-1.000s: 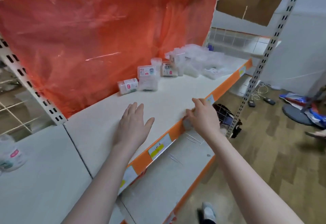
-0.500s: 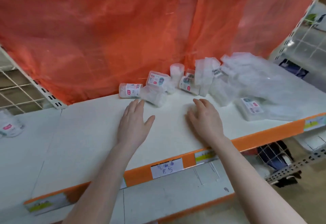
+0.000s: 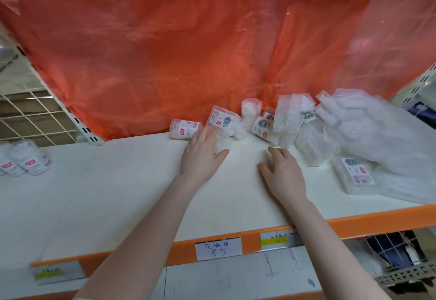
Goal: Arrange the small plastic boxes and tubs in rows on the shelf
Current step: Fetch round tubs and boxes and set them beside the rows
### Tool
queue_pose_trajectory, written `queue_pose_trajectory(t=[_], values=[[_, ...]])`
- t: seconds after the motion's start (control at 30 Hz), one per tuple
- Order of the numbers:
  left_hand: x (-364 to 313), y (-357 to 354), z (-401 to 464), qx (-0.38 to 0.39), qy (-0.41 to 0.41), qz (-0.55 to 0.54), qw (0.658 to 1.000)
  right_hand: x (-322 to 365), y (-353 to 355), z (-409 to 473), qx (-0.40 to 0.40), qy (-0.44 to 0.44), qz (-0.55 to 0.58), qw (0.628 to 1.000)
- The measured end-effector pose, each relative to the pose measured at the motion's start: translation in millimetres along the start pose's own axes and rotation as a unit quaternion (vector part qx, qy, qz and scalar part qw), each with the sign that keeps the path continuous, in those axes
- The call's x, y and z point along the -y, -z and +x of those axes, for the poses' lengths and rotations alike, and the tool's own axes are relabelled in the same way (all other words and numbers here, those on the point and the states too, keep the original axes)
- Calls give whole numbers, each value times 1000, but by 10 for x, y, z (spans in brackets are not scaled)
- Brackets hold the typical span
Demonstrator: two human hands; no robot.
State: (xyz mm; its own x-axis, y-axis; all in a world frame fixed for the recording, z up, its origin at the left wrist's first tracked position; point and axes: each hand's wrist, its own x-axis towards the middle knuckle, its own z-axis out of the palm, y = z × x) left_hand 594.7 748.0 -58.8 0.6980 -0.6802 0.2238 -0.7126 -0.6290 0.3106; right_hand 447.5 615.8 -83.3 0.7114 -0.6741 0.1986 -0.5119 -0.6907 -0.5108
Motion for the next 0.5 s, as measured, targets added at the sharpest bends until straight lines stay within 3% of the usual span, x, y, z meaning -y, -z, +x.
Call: queue_pose_trajectory(t=[0.5], values=[[117,-54,-85,-55,-30,25,998,-36,-20,-15,2,14,-26,1000]])
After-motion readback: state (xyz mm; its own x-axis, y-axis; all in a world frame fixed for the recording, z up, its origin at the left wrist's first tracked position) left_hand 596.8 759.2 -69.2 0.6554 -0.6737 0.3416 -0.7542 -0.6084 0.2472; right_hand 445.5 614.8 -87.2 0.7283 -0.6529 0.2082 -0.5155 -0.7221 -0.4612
